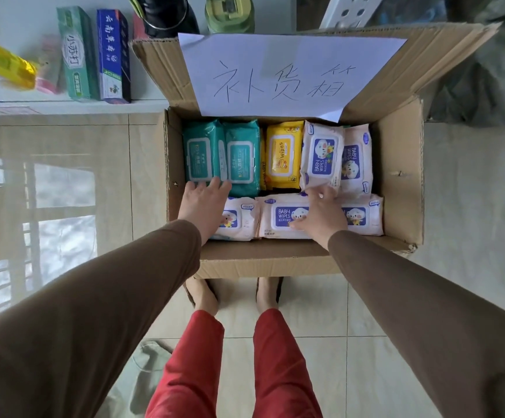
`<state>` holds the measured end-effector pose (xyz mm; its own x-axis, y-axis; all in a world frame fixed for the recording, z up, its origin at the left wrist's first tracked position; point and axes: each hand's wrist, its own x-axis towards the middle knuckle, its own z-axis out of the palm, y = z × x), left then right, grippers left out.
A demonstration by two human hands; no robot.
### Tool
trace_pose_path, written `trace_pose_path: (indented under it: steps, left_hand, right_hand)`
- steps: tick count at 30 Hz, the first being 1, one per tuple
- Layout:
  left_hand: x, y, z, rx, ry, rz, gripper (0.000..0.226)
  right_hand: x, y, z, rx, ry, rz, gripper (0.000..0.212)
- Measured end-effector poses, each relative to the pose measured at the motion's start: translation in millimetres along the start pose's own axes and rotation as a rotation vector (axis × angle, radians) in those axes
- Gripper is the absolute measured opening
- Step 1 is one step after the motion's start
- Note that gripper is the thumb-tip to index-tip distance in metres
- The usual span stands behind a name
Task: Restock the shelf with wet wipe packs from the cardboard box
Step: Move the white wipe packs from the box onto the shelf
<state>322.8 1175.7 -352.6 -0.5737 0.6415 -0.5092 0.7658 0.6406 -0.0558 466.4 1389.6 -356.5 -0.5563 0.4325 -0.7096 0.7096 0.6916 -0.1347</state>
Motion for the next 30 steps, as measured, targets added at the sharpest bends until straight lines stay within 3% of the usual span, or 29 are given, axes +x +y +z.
trace_pose_path:
  steps: [5, 9, 12, 18, 25, 30]
  left_hand:
    - [-3, 4, 1, 0.078, -0.098, -0.015, 0.057]
    - [-10, 6, 0, 0.095, -0.226, -0.004, 0.041]
    - [-24, 3, -12, -0.051, -0.222, -0.017, 0.042]
    - [-88, -33, -93, -0.424, -0.17, -0.139, 0.034]
    - [-215, -173, -199, -0.761, -0.108, -0.316, 0.048]
    - [-317, -304, -253, -1.019, 0.023, -0.401, 0.023]
  right_hand:
    - [0, 1, -3, 0.07, -0.042, 0.055, 0.088]
    - [0, 8, -21, 0.369, -0.195, 0.045, 0.082]
    - [-17, 4, -32, 0.45, -0.21, 0.005, 0.073]
    - [-93, -39, -79, 0.618, -0.066, -0.081, 0.041]
    - [-204, -186, -178, 0.865, -0.08, -0.236, 0.039]
    - [-279, -343, -218, 1.035, -0.027, -0.337, 0.019]
